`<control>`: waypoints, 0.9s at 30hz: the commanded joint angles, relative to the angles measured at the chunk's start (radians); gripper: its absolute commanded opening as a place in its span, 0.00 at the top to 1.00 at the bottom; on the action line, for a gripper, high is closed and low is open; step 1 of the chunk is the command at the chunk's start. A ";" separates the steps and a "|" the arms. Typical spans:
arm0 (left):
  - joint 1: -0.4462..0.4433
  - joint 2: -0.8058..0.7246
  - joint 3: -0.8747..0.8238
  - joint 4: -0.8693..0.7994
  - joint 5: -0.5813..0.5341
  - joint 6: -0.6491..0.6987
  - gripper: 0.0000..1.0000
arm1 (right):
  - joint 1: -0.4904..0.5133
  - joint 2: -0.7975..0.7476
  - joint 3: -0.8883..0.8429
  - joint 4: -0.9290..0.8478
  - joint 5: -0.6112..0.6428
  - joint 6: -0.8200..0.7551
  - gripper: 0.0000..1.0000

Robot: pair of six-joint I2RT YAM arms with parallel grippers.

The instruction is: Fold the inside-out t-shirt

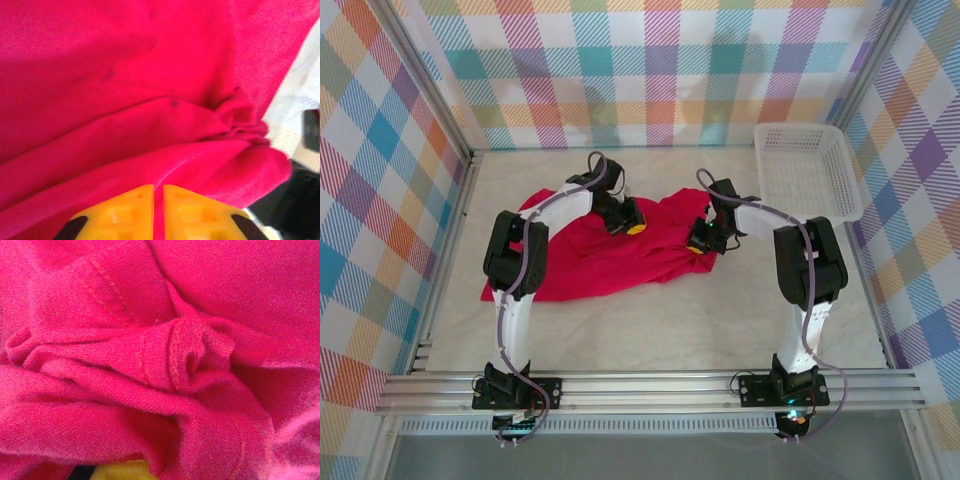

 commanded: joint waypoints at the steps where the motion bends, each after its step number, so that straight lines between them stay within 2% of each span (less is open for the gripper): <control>1: -0.057 -0.127 -0.047 -0.025 -0.068 0.094 0.72 | 0.008 -0.056 0.060 0.003 -0.019 -0.018 0.99; 3: -0.080 -0.131 -0.068 -0.021 -0.090 0.120 0.59 | 0.008 -0.074 0.049 0.009 -0.036 -0.016 1.00; 6: -0.093 -0.090 -0.069 -0.006 -0.056 0.127 0.50 | 0.008 -0.099 0.023 0.026 -0.053 -0.006 1.00; 11: -0.110 -0.004 -0.011 -0.004 -0.038 0.108 0.48 | 0.007 -0.116 0.015 0.022 -0.060 -0.006 1.00; 14: -0.118 0.038 0.037 -0.013 -0.064 0.103 0.49 | 0.008 -0.120 0.017 0.020 -0.065 -0.003 1.00; 16: -0.116 0.075 0.091 -0.053 -0.097 0.108 0.55 | 0.008 -0.126 0.021 0.017 -0.073 -0.005 1.00; 18: -0.109 0.110 0.168 -0.127 -0.140 0.126 0.80 | 0.008 -0.133 0.022 0.002 -0.071 -0.020 1.00; 20: -0.098 0.118 0.230 -0.196 -0.171 0.136 0.99 | 0.007 -0.137 0.028 -0.036 -0.043 -0.051 1.00; 24: -0.081 0.041 0.264 -0.255 -0.187 0.144 1.00 | 0.004 -0.112 0.030 -0.094 0.061 -0.104 1.00; 27: -0.078 -0.034 0.235 -0.244 -0.139 0.142 1.00 | 0.000 -0.050 0.066 -0.122 0.125 -0.127 1.00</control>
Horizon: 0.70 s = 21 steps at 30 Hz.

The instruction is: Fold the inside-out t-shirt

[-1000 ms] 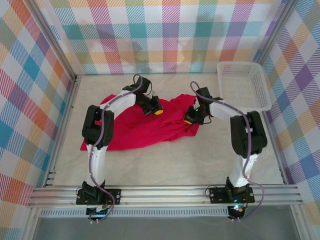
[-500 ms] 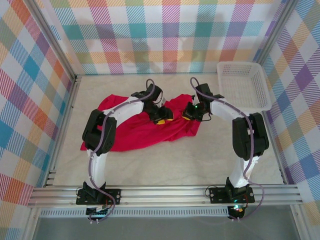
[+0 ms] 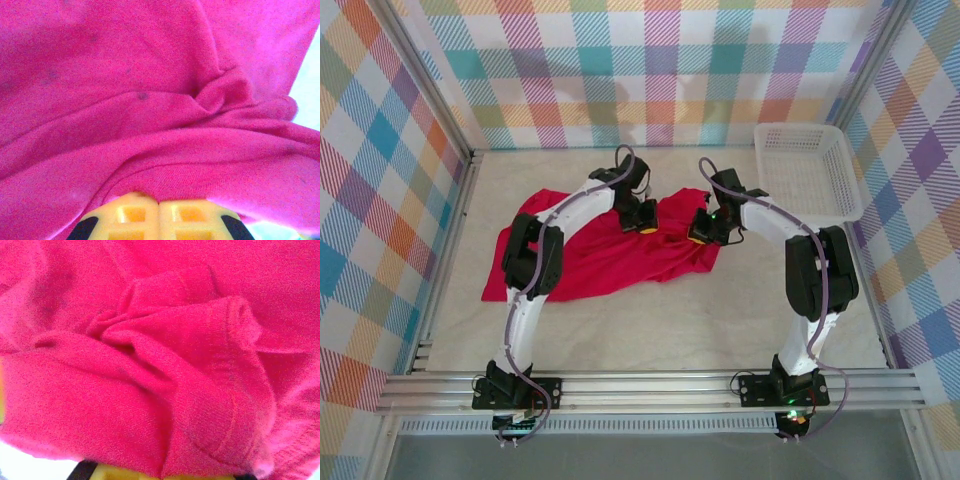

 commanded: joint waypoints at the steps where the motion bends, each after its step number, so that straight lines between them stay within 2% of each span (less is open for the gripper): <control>1: 0.013 -0.131 -0.014 -0.041 0.038 0.012 1.00 | -0.002 0.056 0.056 -0.075 0.098 -0.060 0.98; 4: 0.019 -0.159 -0.060 0.001 0.105 -0.012 1.00 | -0.001 0.077 0.099 -0.102 0.088 -0.060 0.87; 9: 0.020 -0.130 -0.091 0.043 0.163 -0.047 1.00 | 0.034 -0.039 0.109 -0.141 0.096 -0.050 0.75; 15: 0.020 -0.101 -0.087 0.064 0.188 -0.063 1.00 | 0.138 -0.139 0.077 -0.145 0.162 -0.024 0.76; 21: 0.037 -0.082 -0.083 0.063 0.214 -0.074 1.00 | 0.184 -0.049 0.103 -0.092 0.153 -0.037 0.74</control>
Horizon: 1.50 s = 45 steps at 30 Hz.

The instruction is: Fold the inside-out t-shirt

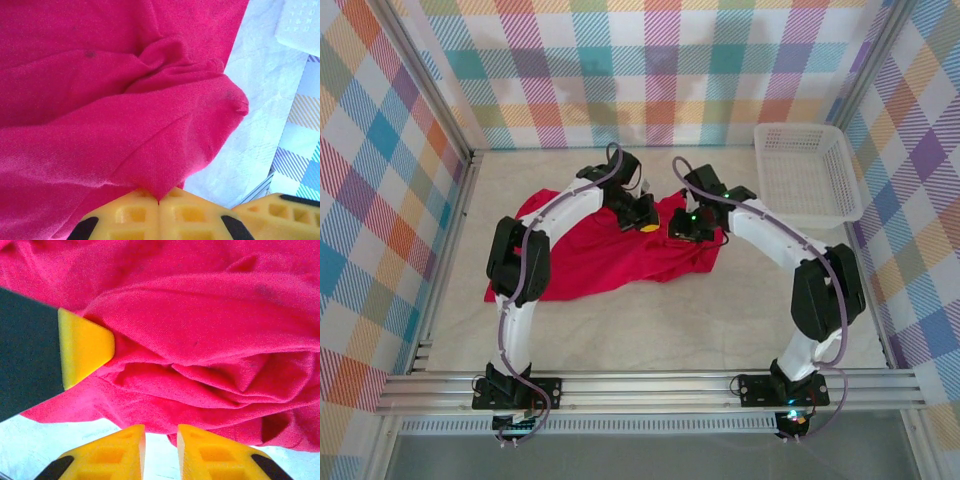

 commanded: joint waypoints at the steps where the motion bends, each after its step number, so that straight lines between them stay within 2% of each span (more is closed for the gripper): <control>1: 0.021 0.009 -0.002 0.019 0.034 -0.015 1.00 | -0.001 0.081 0.029 0.021 0.023 -0.014 0.74; 3: 0.029 0.007 -0.009 0.022 0.037 -0.019 1.00 | -0.001 0.120 0.046 0.028 0.039 -0.023 0.70; 6: 0.037 0.004 -0.015 0.022 0.037 -0.019 1.00 | -0.001 0.174 0.084 0.025 0.074 -0.024 0.57; 9: 0.040 0.003 -0.016 0.021 0.037 -0.019 1.00 | -0.001 0.215 0.113 0.040 0.085 -0.003 0.53; 12: 0.042 0.003 -0.020 0.019 0.038 -0.017 1.00 | -0.001 0.256 0.146 0.047 0.099 0.013 0.54; 14: 0.044 0.003 -0.021 0.017 0.037 -0.014 1.00 | -0.002 0.279 0.174 0.034 0.114 0.015 0.62; 17: 0.050 -0.001 -0.029 0.015 0.037 -0.010 1.00 | -0.002 0.281 0.211 0.003 0.130 0.009 0.88; 19: 0.056 0.000 -0.031 0.013 0.039 -0.007 1.00 | -0.002 0.260 0.222 -0.020 0.131 0.000 1.00; 26: 0.081 0.009 -0.016 0.013 0.052 -0.008 1.00 | -0.002 0.101 0.174 -0.064 0.107 -0.038 1.00; 30: 0.083 0.022 -0.002 0.013 0.056 -0.012 1.00 | 0.003 0.084 0.135 -0.041 0.088 -0.067 0.78; 34: 0.081 0.032 0.003 0.013 0.057 -0.015 1.00 | 0.011 0.129 0.124 -0.007 0.093 -0.085 0.74; 42: 0.083 0.044 0.001 0.007 0.049 -0.010 1.00 | 0.044 0.222 0.125 0.034 0.142 -0.132 0.56; 45: 0.083 0.047 0.000 0.007 0.049 -0.009 1.00 | 0.046 0.246 0.114 0.048 0.143 -0.139 0.53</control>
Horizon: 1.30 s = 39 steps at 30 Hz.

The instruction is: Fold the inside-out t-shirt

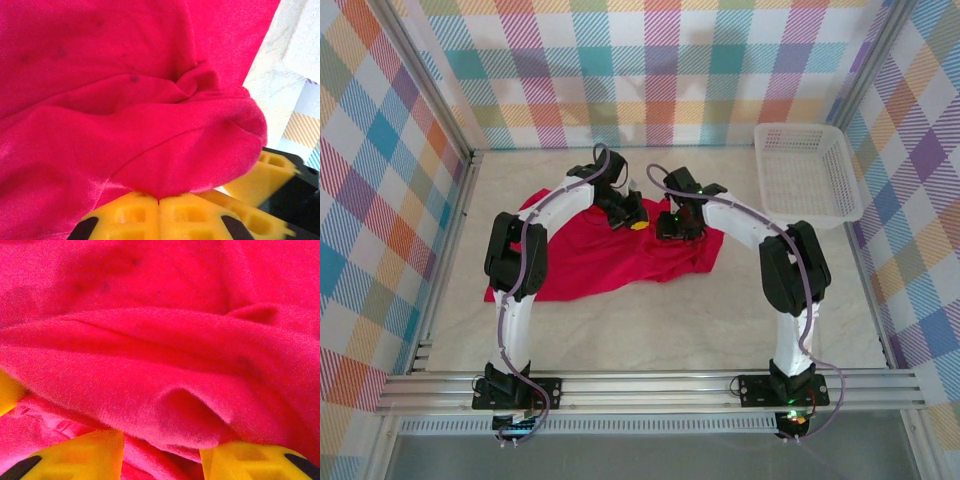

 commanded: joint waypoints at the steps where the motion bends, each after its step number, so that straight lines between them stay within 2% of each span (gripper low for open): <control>1: 0.009 0.017 0.017 -0.011 0.015 -0.002 1.00 | 0.007 0.027 -0.017 0.029 0.012 -0.029 0.52; 6: 0.009 0.019 0.018 -0.014 0.015 0.001 1.00 | 0.008 0.062 -0.038 0.046 0.013 -0.024 0.48; 8: 0.011 0.020 0.018 -0.015 0.015 0.003 1.00 | 0.008 0.067 -0.042 0.046 0.019 -0.021 0.50; 12: 0.011 0.019 0.018 -0.016 0.014 0.004 1.00 | 0.006 0.059 -0.040 0.038 0.050 -0.015 0.68; 15: 0.011 0.018 0.018 -0.020 0.013 0.005 1.00 | 0.006 0.049 -0.019 0.013 0.061 -0.018 0.88; 19: 0.011 0.018 0.018 -0.028 0.007 0.012 1.00 | 0.006 0.014 -0.007 -0.011 0.057 -0.021 0.97; 25: 0.013 0.037 0.028 -0.036 -0.011 0.018 1.00 | 0.006 -0.089 0.007 -0.057 0.007 -0.031 0.98; 31: 0.021 0.073 0.046 -0.061 -0.042 0.030 1.00 | 0.006 -0.216 -0.032 -0.038 -0.124 -0.044 1.00; 34: 0.026 0.093 0.046 -0.069 -0.059 0.034 1.00 | 0.006 -0.308 -0.105 0.015 -0.173 -0.048 1.00; 39: 0.025 0.099 0.025 -0.050 -0.065 0.024 1.00 | 0.005 -0.483 -0.362 0.212 -0.182 -0.024 1.00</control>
